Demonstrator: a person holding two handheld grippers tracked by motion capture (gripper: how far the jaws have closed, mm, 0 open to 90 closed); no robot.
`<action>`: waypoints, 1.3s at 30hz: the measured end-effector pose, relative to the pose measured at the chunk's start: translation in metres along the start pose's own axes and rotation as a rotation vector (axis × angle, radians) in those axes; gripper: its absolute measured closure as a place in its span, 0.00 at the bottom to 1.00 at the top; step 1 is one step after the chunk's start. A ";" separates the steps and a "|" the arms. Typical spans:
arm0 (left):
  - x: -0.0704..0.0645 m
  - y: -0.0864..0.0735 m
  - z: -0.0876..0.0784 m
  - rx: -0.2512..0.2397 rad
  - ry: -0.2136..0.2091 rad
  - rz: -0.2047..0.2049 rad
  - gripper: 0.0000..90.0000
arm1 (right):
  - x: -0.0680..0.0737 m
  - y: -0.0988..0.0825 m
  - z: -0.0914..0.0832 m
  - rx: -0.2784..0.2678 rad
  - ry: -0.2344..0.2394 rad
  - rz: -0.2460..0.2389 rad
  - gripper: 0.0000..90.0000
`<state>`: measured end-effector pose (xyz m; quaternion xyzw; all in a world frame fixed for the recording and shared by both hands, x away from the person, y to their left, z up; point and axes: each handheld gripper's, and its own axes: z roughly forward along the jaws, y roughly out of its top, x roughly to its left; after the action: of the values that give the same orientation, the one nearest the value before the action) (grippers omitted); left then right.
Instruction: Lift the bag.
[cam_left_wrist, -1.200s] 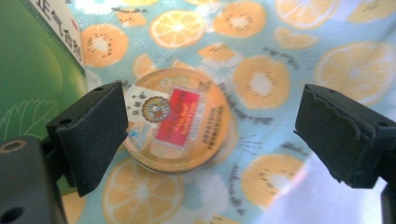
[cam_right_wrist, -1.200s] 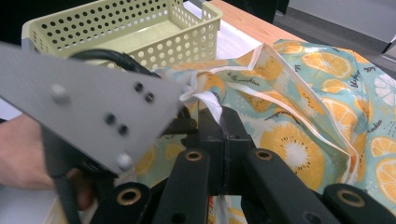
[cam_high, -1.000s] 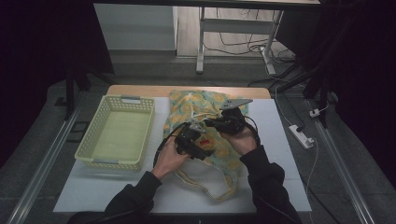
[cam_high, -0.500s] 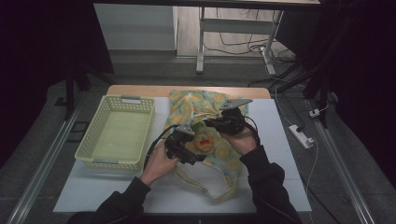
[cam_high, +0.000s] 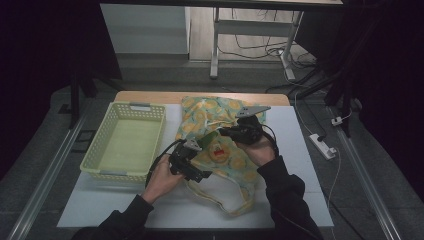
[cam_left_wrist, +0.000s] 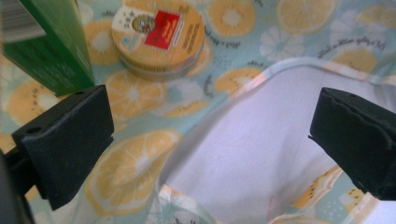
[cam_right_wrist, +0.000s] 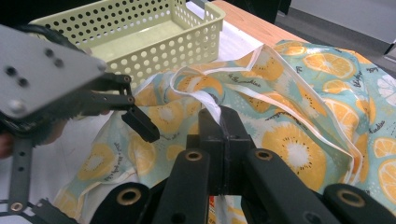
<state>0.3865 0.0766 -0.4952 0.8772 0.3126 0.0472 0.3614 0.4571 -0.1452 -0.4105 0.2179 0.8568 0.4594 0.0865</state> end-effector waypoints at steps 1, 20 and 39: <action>0.000 0.000 0.001 0.005 -0.001 -0.001 0.00 | 0.000 0.000 0.000 0.001 0.000 0.000 0.99; 0.008 -0.009 0.040 0.102 0.068 0.063 0.08 | 0.002 0.000 0.002 0.008 0.004 -0.004 0.99; 0.011 -0.006 0.034 0.101 0.085 -0.002 0.95 | 0.001 0.000 0.001 0.003 0.002 -0.002 0.99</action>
<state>0.4022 0.0657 -0.5254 0.8911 0.3306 0.0684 0.3032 0.4565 -0.1437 -0.4114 0.2165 0.8578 0.4582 0.0858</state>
